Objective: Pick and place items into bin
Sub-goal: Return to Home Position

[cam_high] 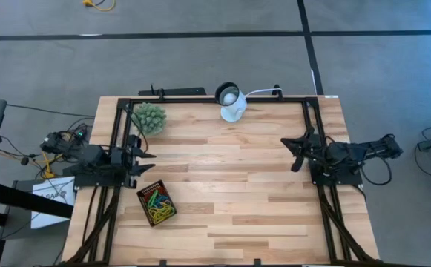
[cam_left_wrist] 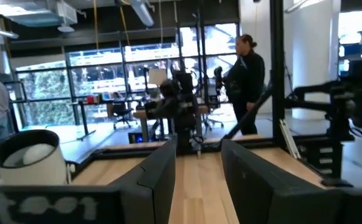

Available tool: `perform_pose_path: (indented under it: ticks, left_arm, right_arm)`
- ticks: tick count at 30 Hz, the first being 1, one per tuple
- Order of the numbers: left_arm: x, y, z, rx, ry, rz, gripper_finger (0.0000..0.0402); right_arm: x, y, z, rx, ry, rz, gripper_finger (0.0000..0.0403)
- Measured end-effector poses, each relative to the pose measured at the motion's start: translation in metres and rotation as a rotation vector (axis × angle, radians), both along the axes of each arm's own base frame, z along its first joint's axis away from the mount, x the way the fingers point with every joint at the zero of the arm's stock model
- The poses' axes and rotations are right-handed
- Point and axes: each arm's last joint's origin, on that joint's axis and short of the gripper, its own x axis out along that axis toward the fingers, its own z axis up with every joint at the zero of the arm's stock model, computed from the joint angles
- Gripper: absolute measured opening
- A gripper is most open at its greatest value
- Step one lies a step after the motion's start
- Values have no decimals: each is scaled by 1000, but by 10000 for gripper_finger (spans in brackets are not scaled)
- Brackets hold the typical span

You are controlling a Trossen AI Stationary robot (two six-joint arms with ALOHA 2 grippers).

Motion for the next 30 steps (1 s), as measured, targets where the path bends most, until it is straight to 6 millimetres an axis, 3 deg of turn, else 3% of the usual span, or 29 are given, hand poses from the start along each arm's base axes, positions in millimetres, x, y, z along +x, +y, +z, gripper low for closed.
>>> perform_pose_path:
  ticks: [4,9,15,23,30]
  left_arm:
    - [2,2,-3,3,-5,24,122]
    - [4,4,-8,-13,-21,-10,122]
    - [5,11,-9,-33,-16,73,122]
    - [8,14,-20,-125,85,122,122]
    - [8,14,-26,-159,156,118,122]
  right_arm:
    - [2,-3,-5,-15,14,-36,0]
    - [4,-5,-3,0,-22,42,0]
    - [5,-8,-2,-3,-24,77,0]
    - [11,-4,-13,-4,-9,314,0]
    - [11,-4,-14,-33,-5,306,0]
